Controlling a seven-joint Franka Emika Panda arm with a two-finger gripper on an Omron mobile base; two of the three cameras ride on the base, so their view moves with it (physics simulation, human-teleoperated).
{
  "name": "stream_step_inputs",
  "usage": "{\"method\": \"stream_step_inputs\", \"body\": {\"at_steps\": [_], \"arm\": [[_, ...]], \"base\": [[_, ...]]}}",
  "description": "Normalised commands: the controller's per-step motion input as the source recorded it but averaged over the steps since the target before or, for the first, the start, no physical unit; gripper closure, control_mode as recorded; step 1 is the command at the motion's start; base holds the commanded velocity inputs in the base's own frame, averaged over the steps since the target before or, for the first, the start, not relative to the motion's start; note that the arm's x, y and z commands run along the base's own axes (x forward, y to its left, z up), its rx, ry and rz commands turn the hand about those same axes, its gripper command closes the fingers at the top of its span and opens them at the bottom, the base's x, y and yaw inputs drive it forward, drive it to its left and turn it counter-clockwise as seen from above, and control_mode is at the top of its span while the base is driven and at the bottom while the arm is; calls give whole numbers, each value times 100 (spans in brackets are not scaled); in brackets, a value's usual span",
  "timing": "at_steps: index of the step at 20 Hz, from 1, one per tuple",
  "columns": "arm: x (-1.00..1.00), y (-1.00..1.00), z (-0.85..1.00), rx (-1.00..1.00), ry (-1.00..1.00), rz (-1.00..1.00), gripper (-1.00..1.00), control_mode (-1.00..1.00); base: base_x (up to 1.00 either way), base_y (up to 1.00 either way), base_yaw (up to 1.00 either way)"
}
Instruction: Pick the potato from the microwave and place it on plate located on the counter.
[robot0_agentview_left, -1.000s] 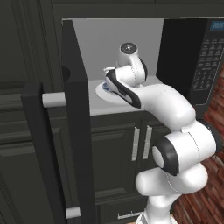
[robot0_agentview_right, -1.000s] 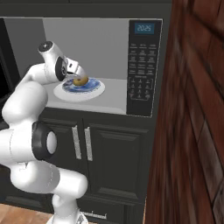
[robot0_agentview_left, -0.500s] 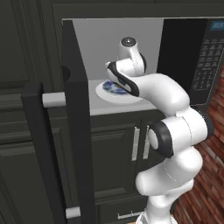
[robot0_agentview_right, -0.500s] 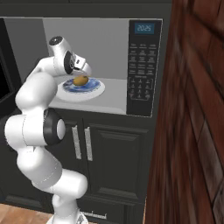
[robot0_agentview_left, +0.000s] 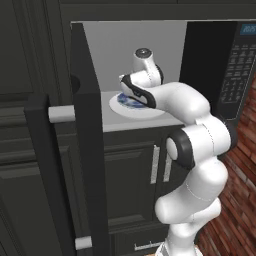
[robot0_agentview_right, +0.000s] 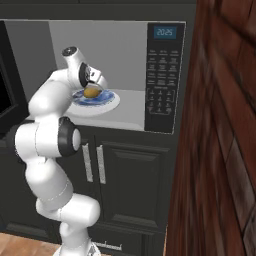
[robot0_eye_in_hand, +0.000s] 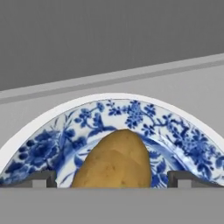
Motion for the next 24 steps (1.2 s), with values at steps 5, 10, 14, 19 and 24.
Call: {"method": "stream_step_inputs", "body": {"at_steps": [5, 10, 14, 19, 24], "arm": [[17, 0, -27, 0, 0, 0, -100, -100], [5, 0, -20, 0, 0, 0, -100, -100], [0, 0, -14, 0, 0, 0, 100, -100], [0, 0, -5, 0, 0, 0, 100, -100], [0, 0, 0, 0, 0, 0, 100, -100]], "base": [[0, 0, 0], [0, 0, 0], [0, 0, 0], [0, 0, 0], [0, 0, 0]]}}
